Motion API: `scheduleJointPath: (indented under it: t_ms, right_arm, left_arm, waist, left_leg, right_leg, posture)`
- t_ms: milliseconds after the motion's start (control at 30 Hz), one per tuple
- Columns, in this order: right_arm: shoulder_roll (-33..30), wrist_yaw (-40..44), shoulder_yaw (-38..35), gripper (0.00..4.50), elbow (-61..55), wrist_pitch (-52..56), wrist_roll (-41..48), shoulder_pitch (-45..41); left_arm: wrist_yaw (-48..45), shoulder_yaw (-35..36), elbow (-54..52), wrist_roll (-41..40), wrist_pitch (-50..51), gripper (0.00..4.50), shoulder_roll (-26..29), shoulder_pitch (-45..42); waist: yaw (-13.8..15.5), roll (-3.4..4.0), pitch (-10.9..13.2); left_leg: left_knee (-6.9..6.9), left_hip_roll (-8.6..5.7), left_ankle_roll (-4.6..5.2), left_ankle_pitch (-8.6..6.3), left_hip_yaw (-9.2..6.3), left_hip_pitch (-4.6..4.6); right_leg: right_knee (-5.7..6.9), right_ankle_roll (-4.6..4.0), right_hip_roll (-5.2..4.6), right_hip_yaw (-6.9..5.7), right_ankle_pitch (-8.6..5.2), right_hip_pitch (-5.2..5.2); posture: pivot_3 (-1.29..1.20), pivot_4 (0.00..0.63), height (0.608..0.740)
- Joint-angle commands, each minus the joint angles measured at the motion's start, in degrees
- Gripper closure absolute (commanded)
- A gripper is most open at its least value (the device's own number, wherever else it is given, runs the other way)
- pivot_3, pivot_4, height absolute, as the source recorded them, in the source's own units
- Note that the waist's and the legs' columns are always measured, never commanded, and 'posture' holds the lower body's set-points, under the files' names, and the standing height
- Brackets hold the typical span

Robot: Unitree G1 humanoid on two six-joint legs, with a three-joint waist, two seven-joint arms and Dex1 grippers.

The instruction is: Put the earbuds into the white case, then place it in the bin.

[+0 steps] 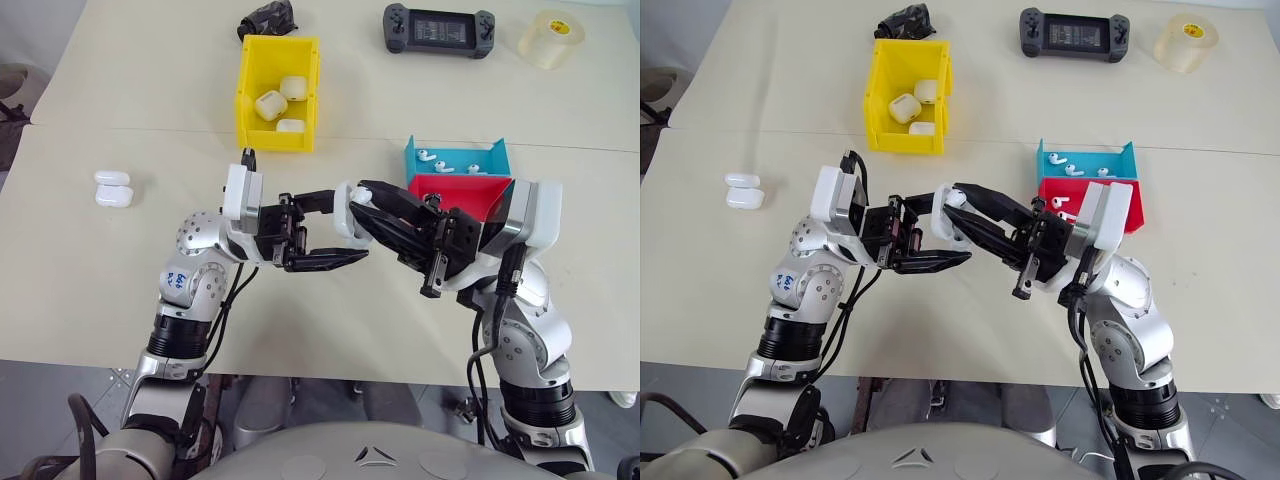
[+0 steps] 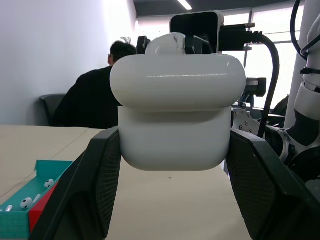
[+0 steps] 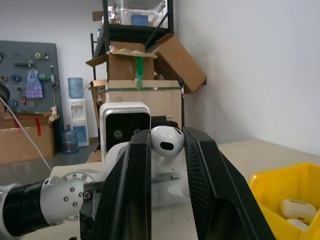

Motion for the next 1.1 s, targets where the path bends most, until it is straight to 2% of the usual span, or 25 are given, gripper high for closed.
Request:
scheduleJointPath:
  t_ms: [33, 500, 800, 1033, 1100]
  right_arm:
    - [-1.9, 0.73, -0.76, 3.75, 1.15, 1.51, -0.39, 0.92]
    - [-1.77, 4.94, -5.48, 3.75, 4.92, -2.67, 2.24, 1.73]
    - [-5.8, 9.4, -10.12, 3.75, 8.43, -3.16, 2.65, 0.12]
    - [-11.14, 11.28, -12.57, 3.75, 18.77, -1.85, -2.05, -2.21]
    - [-14.84, 14.74, -11.57, 3.18, 22.77, -4.01, -6.02, -4.3]
  left_arm:
    - [0.72, 2.24, -2.8, -1.93, -1.81, 1.73, -0.52, -1.93]
    - [-0.94, 1.53, -3.15, -0.98, -2.58, 1.73, 0.77, 0.2]
    - [-0.58, 2.38, -1.84, 0.69, -4.63, 1.73, 2.31, 1.19]
    - [-0.81, 3.82, -3.93, -0.4, -4.65, 1.73, 5.55, 4.61]
    - [-1.0, 3.53, -5.1, -0.33, -4.7, 1.73, 5.93, 5.83]
  waist:
    - [0.02, 0.0, 0.0]
    - [0.03, -0.01, 0.0]
    - [0.03, -0.01, 0.0]
    - [0.05, -0.01, 0.0]
    - [0.04, -0.01, 0.01]
  left_leg:
    - [0.0, 0.0, 0.0, 0.0, 0.0, 0.0]
    - [0.0, 0.0, 0.0, 0.0, 0.0, 0.0]
    - [0.0, 0.0, 0.0, 0.0, 0.01, 0.0]
    - [-0.01, 0.01, 0.01, 0.0, 0.03, 0.01]
    - [0.0, 0.0, 0.03, -0.02, 0.04, 0.01]
  right_leg:
    - [0.0, 0.0, 0.0, 0.0, 0.0, 0.0]
    - [0.0, 0.0, 0.0, 0.0, 0.0, 0.01]
    - [-0.03, 0.0, 0.0, 0.01, 0.0, 0.03]
    - [-0.02, 0.0, -0.01, 0.03, 0.0, 0.03]
    - [-0.04, 0.0, -0.03, 0.04, 0.0, 0.04]
  posture:
    - [0.0, 0.15, 0.74]
    - [0.0, 0.15, 0.74]
    - [0.0, 0.15, 0.74]
    - [0.0, 0.15, 0.74]
    - [0.0, 0.15, 0.74]
